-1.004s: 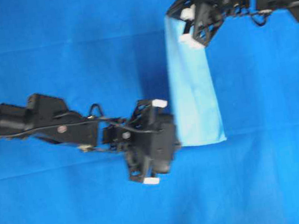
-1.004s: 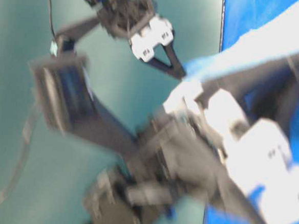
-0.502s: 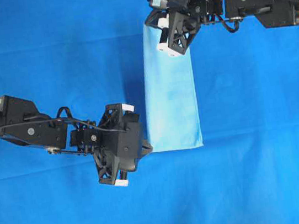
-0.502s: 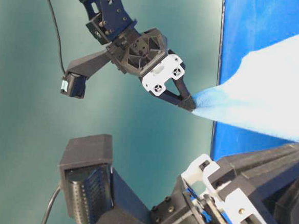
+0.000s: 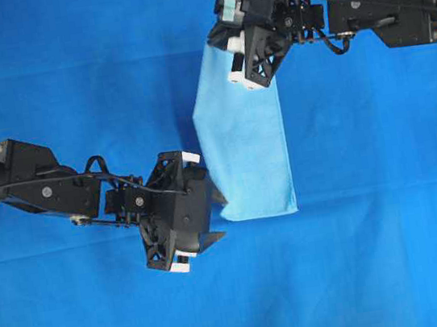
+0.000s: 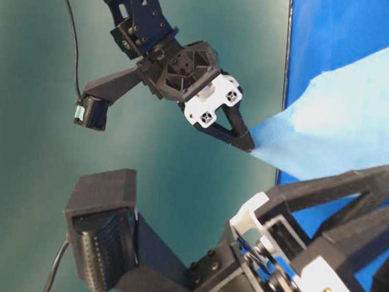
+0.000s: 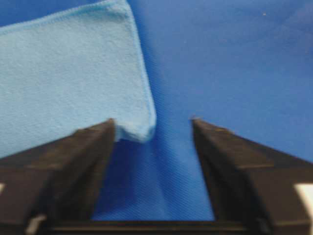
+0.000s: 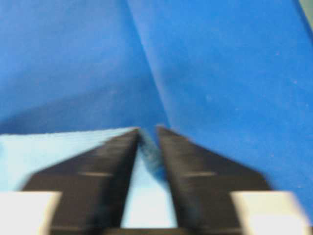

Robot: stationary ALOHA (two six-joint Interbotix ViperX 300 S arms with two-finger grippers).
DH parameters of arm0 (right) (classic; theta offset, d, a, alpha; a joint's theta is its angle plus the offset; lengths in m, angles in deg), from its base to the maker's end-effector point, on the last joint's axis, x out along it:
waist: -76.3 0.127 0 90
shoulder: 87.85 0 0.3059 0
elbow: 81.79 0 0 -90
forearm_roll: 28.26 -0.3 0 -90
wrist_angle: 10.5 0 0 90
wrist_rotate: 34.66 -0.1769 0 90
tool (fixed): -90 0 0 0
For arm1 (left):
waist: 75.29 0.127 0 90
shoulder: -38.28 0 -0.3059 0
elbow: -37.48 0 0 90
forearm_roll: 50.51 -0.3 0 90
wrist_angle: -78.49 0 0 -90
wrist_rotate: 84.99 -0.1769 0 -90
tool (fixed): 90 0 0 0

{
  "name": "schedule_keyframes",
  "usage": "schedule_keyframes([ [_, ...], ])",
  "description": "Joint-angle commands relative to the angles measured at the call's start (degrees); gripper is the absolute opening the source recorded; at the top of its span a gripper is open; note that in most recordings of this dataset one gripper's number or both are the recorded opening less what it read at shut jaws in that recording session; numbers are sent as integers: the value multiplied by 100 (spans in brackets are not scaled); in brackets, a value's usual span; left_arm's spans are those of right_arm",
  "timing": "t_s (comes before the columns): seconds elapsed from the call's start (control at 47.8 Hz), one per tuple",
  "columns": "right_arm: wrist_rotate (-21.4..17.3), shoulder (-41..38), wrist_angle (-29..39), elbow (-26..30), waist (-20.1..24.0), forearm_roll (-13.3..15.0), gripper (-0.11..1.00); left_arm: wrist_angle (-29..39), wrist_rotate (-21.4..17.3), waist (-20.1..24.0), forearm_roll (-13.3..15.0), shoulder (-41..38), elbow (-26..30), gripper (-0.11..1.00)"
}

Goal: Fold the light blue towel.
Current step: 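Lay the strip down, open both grippers and retract outward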

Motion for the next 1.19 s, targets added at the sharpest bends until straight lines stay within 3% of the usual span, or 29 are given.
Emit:
schedule_keyframes([
  [0.0, 9, 88, -35, 35, -18, 26, 44, -70, -9, 26, 9, 158, 123, 68],
  [0.084, 9, 97, -35, 35, -26, 79, 60, -44, -18, 44, 0, 237, 114, 74],
  [0.23, 9, 123, -35, 26, -26, 149, 53, 44, -53, 44, 9, 492, 79, 73],
  [0.439, -26, 545, -35, -202, 62, 141, 53, 580, -431, 62, 9, 1204, -88, 73],
  [0.669, -202, 1600, -105, -949, 79, 62, 53, 606, -334, 439, 0, 2013, -668, 73],
  [0.857, -448, 2479, -492, -1784, 88, -44, 53, -26, -211, 958, 9, 2619, -1336, 73],
  [1.171, -817, 3621, -993, -2812, 105, -62, 52, -1178, -35, 1345, 35, 3410, -2259, 73],
])
